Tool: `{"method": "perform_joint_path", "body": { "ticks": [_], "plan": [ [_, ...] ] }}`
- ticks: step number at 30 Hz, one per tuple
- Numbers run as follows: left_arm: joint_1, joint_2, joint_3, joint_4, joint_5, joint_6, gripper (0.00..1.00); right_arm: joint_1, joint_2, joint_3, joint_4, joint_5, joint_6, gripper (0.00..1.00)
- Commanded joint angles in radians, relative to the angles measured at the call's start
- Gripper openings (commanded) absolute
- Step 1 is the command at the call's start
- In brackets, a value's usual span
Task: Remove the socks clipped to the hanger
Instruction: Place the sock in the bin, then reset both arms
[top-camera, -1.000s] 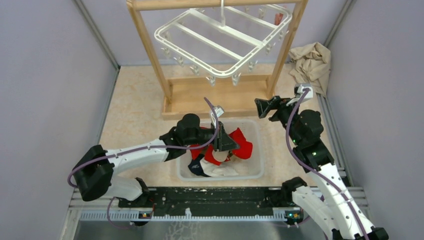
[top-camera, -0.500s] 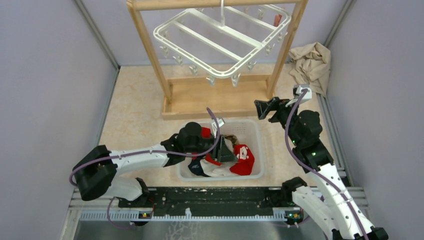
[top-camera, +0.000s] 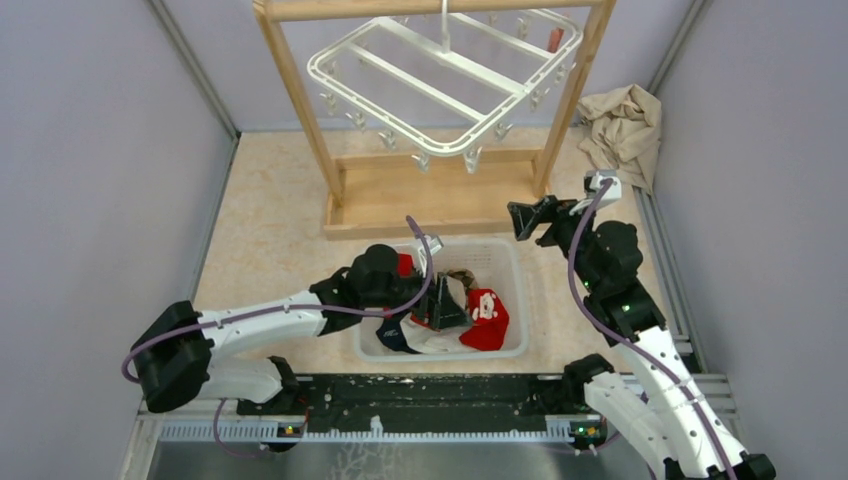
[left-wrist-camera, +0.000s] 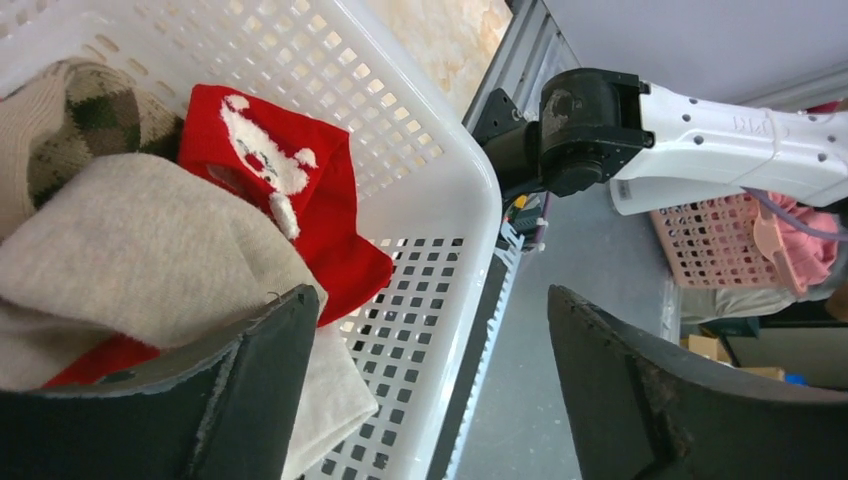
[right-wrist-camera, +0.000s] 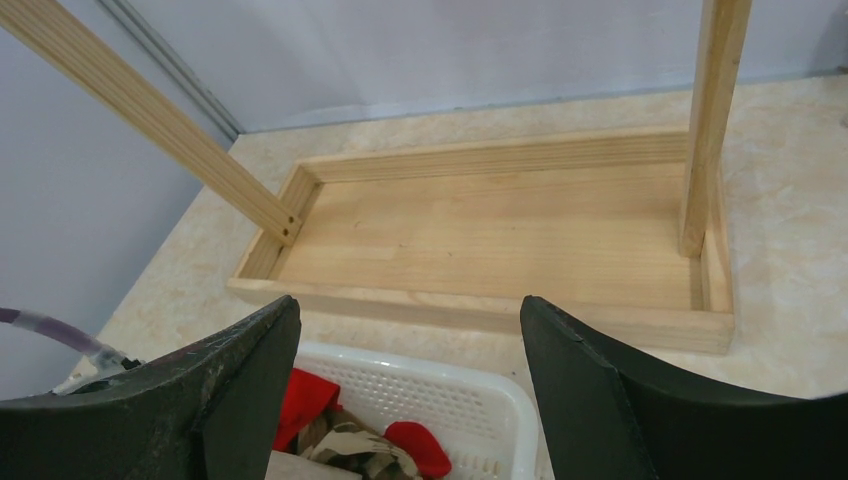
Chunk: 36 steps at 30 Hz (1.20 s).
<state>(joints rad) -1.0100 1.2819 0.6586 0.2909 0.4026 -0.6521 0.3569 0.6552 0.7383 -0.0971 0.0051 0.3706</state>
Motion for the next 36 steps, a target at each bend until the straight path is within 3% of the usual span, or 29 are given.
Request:
{"method": "perform_joint_path", "body": {
  "ticks": [1, 10, 13, 20, 28, 36],
  "plan": [
    [-0.005, -0.040, 0.049, -0.071, -0.050, 0.054, 0.98, -0.009, -0.005, -0.022, 0.040, -0.031, -0.003, 0.81],
    [-0.004, -0.081, 0.101, -0.171, -0.170, 0.117, 0.99, -0.009, 0.017, -0.066, 0.102, -0.124, -0.029, 0.85],
    [-0.003, -0.078, 0.145, -0.212, -0.224, 0.143, 0.99, -0.009, 0.037, -0.078, 0.158, -0.197, -0.037, 0.98],
    [0.023, -0.038, 0.285, -0.284, -0.319, 0.208, 0.99, -0.009, 0.123, -0.039, 0.217, -0.271, -0.025, 0.98],
    [0.235, -0.138, 0.323, -0.327, -0.296, 0.241, 0.99, -0.009, 0.209, 0.079, 0.178, -0.275, -0.098, 0.98],
    [0.379, -0.278, 0.334, -0.456, -0.393, 0.316, 0.99, -0.009, 0.219, 0.141, 0.107, -0.200, -0.171, 0.99]
  ]
}}
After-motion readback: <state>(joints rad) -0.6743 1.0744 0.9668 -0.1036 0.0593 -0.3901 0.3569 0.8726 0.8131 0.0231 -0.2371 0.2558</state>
